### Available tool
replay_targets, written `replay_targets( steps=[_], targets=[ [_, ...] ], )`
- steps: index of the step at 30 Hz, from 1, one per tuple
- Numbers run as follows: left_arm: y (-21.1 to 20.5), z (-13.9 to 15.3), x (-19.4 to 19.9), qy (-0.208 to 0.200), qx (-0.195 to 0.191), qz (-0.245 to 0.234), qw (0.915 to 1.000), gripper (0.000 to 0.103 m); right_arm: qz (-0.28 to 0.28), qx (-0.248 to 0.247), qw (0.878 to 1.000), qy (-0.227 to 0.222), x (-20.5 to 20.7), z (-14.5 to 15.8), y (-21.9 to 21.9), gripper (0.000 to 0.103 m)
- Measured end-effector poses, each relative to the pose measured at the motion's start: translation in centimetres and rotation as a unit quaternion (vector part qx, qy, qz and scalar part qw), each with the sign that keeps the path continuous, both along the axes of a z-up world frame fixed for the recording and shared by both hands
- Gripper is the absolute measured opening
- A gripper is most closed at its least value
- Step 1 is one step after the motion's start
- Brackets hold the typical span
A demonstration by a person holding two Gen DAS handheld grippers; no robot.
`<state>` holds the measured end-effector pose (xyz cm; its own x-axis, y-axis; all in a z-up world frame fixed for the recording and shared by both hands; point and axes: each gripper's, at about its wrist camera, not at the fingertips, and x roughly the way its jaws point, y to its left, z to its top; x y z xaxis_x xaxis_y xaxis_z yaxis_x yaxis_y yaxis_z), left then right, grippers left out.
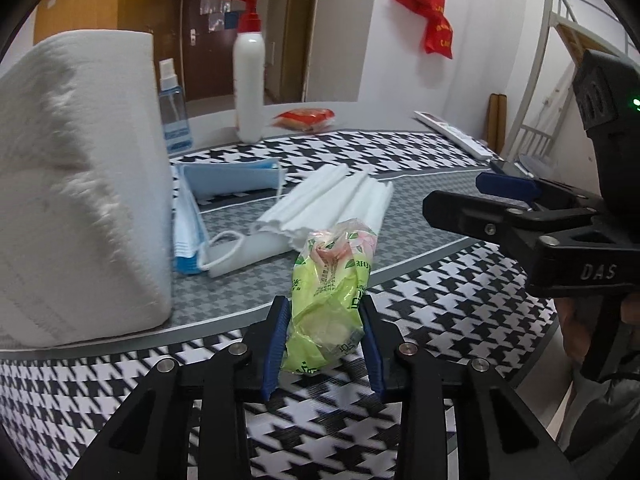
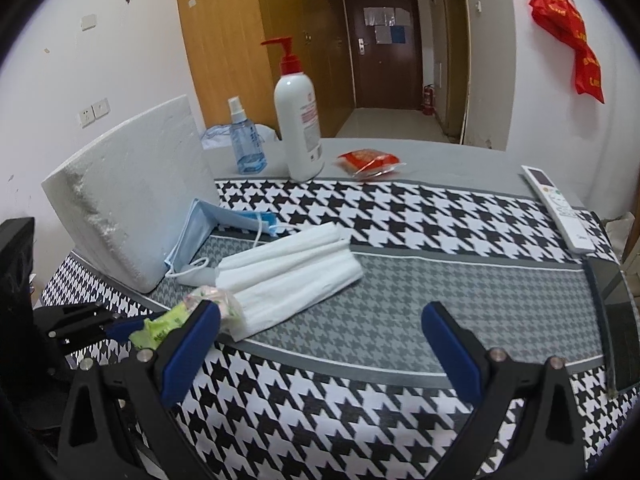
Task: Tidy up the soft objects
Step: 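Grasp the folded white cloth with the right tool while the left tool holds the packet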
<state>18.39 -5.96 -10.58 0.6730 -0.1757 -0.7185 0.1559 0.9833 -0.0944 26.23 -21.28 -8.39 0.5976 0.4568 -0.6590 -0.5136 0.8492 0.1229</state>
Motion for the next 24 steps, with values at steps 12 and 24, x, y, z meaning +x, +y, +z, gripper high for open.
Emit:
replay_targets(
  steps=[12, 24],
  targets=[
    [1.9, 0.3, -0.6, -0.016, 0.014, 0.028, 0.9994, 0.037, 0.019, -0.022, 0.999, 0.016, 1.3, -0.7, 2.8, 0.102],
    [2.8, 0.4, -0.8, -0.024, 0.006, 0.041, 0.9988, 0.037, 0.042, -0.046, 0.998, 0.021, 2.5, -1.3, 5.1, 0.101]
  ],
)
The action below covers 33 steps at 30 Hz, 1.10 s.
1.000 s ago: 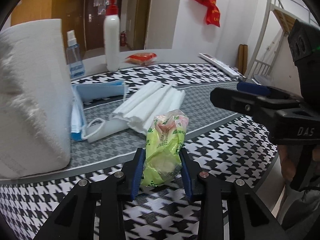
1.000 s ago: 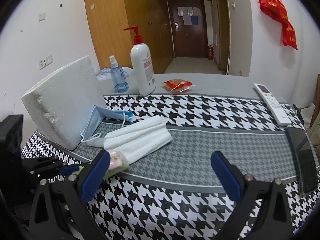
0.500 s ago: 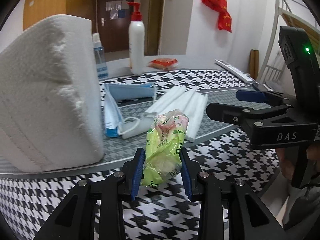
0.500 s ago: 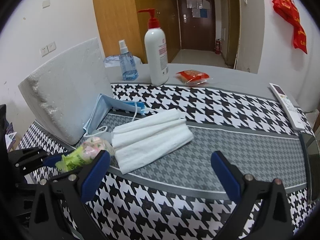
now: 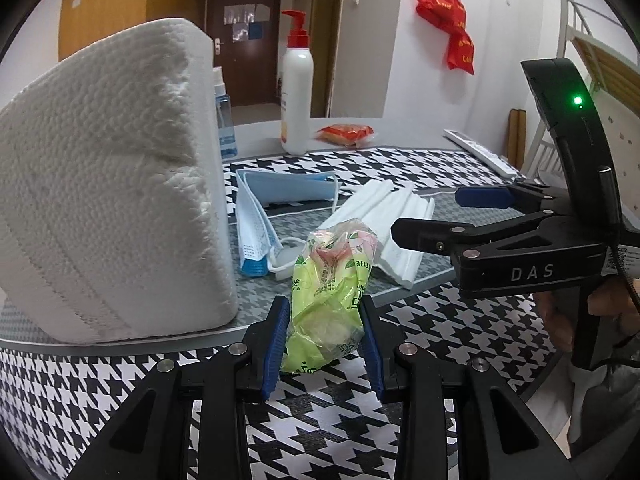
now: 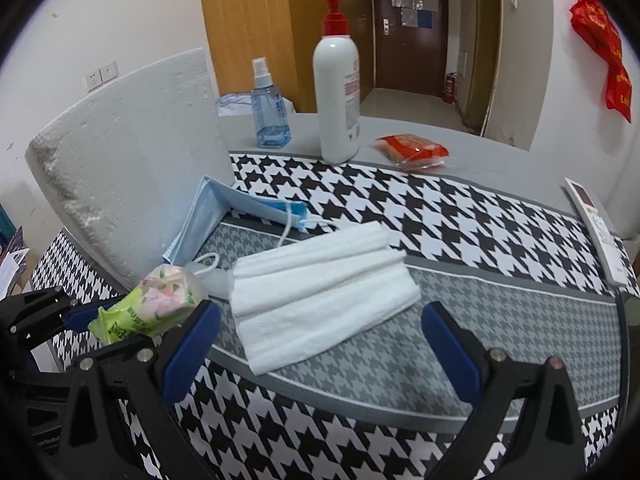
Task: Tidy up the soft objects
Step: 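Grasp the folded white cloth with the right tool while the left tool holds the packet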
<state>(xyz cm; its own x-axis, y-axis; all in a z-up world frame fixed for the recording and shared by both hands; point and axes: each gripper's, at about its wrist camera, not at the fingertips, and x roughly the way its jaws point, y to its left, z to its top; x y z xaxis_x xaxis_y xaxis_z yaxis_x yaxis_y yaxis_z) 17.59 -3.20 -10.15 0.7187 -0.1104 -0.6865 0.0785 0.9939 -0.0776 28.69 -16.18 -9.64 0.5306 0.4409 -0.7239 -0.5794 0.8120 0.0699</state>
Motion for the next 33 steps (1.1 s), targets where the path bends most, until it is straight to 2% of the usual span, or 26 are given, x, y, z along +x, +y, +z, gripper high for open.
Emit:
replay_targets(
  steps=[5, 11, 15, 22, 26, 28, 31, 33],
  targets=[
    [0.2, -0.1, -0.1, 0.001, -0.001, 0.002, 1.0, 0.037, 0.007, -0.014, 1.0, 0.013, 0.6, -0.6, 0.8, 0.091],
    [0.3, -0.2, -0.2, 0.0, -0.003, -0.002, 1.0, 0.037, 0.004, -0.015, 0.999, 0.028, 1.4, -1.1, 1.0, 0.084],
    [0.4, -0.2, -0.2, 0.001, -0.005, 0.001, 1.0, 0.037, 0.003, -0.031, 0.999, 0.036, 1.9, -1.7, 1.3, 0.073],
    [0.6, -0.3, -0.3, 0.003, -0.006, 0.002, 1.0, 0.037, 0.005, -0.047, 0.998, 0.044, 2.1, -2.2, 1.7, 0.07],
    [0.6, -0.1, -0.4, 0.002, -0.007, 0.001, 1.0, 0.037, 0.012, -0.047, 0.998, 0.051, 2.0, -2.4, 1.8, 0.062],
    [0.6, -0.1, -0.5, 0.003, -0.007, 0.0, 1.0, 0.037, 0.017, -0.044, 0.997, 0.055, 2.0, -2.4, 1.8, 0.057],
    [0.6, -0.2, -0.5, 0.004, -0.007, 0.002, 1.0, 0.037, 0.026, -0.032, 0.997, 0.063, 1.9, -2.3, 1.7, 0.044],
    [0.6, -0.1, -0.6, 0.003, -0.007, 0.002, 1.0, 0.037, 0.033, -0.023, 0.997, 0.068, 1.7, -2.2, 1.6, 0.031]
  ],
)
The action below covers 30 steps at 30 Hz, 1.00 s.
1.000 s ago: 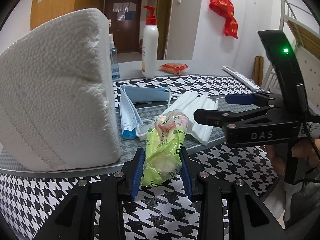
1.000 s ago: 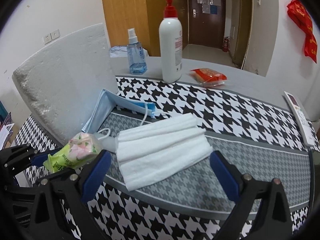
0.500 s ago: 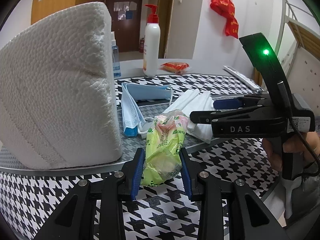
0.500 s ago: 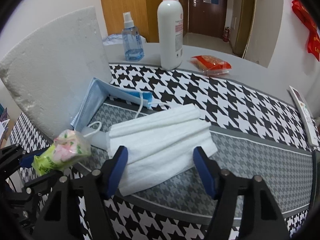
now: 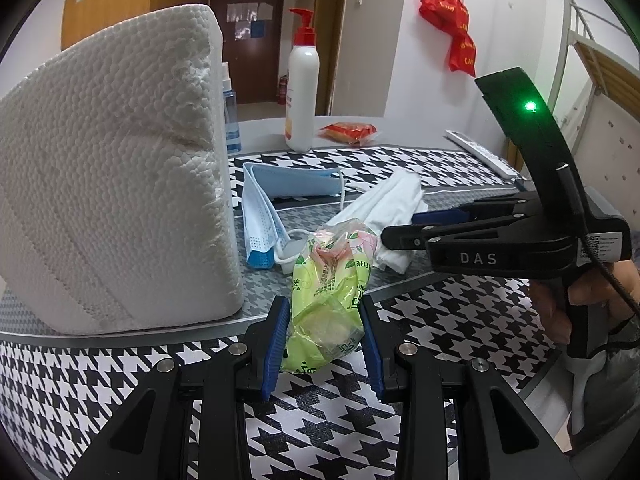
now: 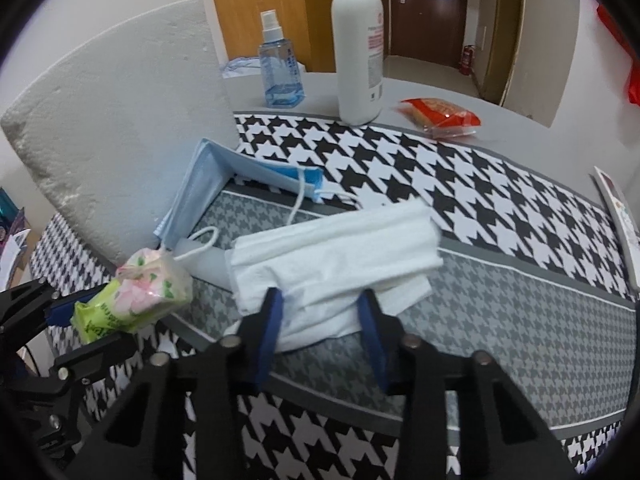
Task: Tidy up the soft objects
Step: 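Grasp the folded white cloth with the right tool while the left tool holds the packet, then lift the packet with the left tool toward the foam box while the right tool lifts the cloth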
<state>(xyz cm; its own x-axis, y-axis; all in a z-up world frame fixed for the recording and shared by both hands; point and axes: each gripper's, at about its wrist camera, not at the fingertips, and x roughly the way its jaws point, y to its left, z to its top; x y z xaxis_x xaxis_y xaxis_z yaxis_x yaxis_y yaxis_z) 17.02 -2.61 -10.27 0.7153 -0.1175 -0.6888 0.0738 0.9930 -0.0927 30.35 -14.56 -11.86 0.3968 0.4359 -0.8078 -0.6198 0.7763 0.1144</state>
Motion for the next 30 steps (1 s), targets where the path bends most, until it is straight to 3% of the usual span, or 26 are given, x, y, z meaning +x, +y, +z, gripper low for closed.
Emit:
replay_targets(
  steps=[3, 8, 30],
  targets=[
    [-0.1, 0.0, -0.1, -0.001, 0.001, 0.0, 1.0, 0.037, -0.002, 0.008, 1.0, -0.003, -0.3, 0.4, -0.3, 0.019],
    [-0.3, 0.3, -0.5, -0.006, 0.003, 0.0, 1.0, 0.037, -0.018, 0.02, 0.999, -0.021, -0.8, 1.9, -1.8, 0.014],
    [-0.9, 2.6, -2.9, -0.038, 0.016, 0.01, 0.9991, 0.037, -0.029, 0.058, 0.994, -0.084, -4.8, 5.9, -4.5, 0.014]
  ],
)
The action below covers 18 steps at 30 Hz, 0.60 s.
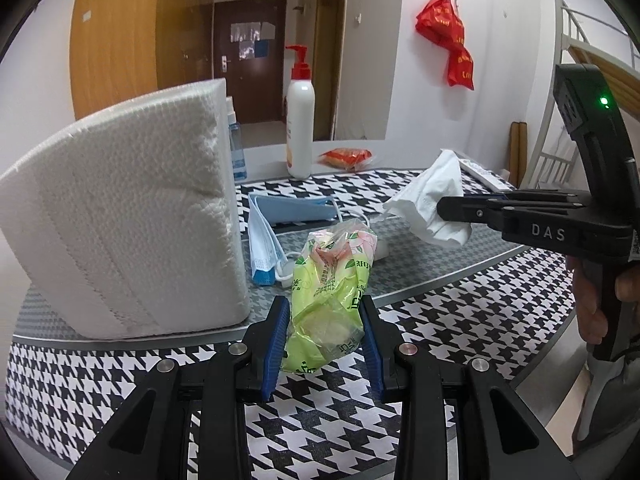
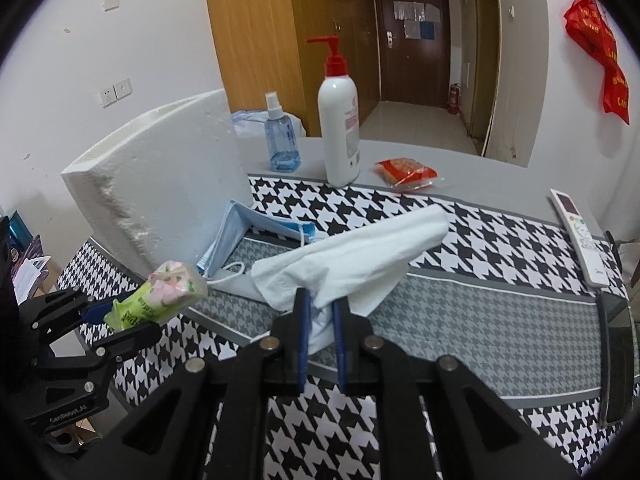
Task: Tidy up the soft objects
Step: 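Lift the packet with the left tool toward the foam box while the right tool lifts the cloth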
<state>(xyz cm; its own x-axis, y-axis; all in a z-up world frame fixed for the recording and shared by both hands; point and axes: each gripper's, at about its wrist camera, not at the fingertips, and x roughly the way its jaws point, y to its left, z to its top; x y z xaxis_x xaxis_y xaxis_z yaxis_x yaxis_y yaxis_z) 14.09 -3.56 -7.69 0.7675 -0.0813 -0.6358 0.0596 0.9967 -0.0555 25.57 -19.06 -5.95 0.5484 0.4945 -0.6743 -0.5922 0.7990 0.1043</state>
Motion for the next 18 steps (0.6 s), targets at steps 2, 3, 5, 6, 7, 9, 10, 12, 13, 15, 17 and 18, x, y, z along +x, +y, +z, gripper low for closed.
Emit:
replay_targets(
  steps=[2, 3, 5, 6, 7, 9, 10, 12, 13, 15, 17, 18],
  targets=[
    [-0.1, 0.4, -0.3, -0.006, 0.002, 0.001, 1.0, 0.037, 0.002, 0.003, 1.0, -0.006, -0.6, 0.4, -0.1, 0.014],
    [-0.1, 0.6, -0.4, -0.008, 0.003, 0.002, 1.0, 0.037, 0.003, 0.004, 1.0, -0.009, -0.7, 0.5, -0.1, 0.014],
    [-0.1, 0.9, -0.7, -0.013, 0.004, 0.005, 0.9999, 0.037, 0.004, 0.003, 1.0, -0.017, -1.3, 0.9, 0.0, 0.014],
    [-0.1, 1.0, -0.8, -0.016, 0.005, 0.006, 0.9998, 0.037, 0.004, 0.004, 1.0, -0.02, -1.6, 1.1, -0.1, 0.014],
    [-0.1, 1.2, -1.0, -0.018, 0.005, 0.007, 0.9998, 0.037, 0.005, 0.005, 1.0, -0.022, -1.7, 1.3, 0.0, 0.014],
    [0.0, 1.4, -1.1, -0.022, 0.005, 0.007, 0.9997, 0.037, 0.003, 0.007, 0.999, -0.032, -2.2, 1.7, -0.1, 0.014],
    [0.0, 1.5, -1.2, -0.023, 0.004, 0.007, 0.9997, 0.037, 0.004, 0.009, 0.999, -0.035, -2.5, 1.9, -0.1, 0.014],
    [0.0, 1.7, -1.4, -0.026, 0.004, 0.008, 0.9996, 0.037, 0.008, 0.013, 0.999, -0.042, -3.1, 2.4, -0.2, 0.014],
    [0.0, 1.8, -1.4, -0.027, 0.003, 0.008, 0.9996, 0.037, 0.009, 0.013, 0.999, -0.046, -3.3, 2.6, -0.1, 0.014],
    [0.0, 2.1, -1.7, -0.033, 0.004, 0.01, 0.9994, 0.037, 0.011, 0.015, 0.998, -0.052, -3.8, 2.9, -0.2, 0.014],
    [0.0, 2.5, -1.9, -0.04, 0.005, 0.011, 0.9991, 0.037, 0.012, 0.018, 0.998, -0.057, -4.2, 3.2, -0.2, 0.014],
    [0.0, 2.7, -2.1, -0.043, 0.006, 0.011, 0.999, 0.037, 0.012, 0.018, 0.998, -0.06, -4.3, 3.4, -0.2, 0.014]
  ],
)
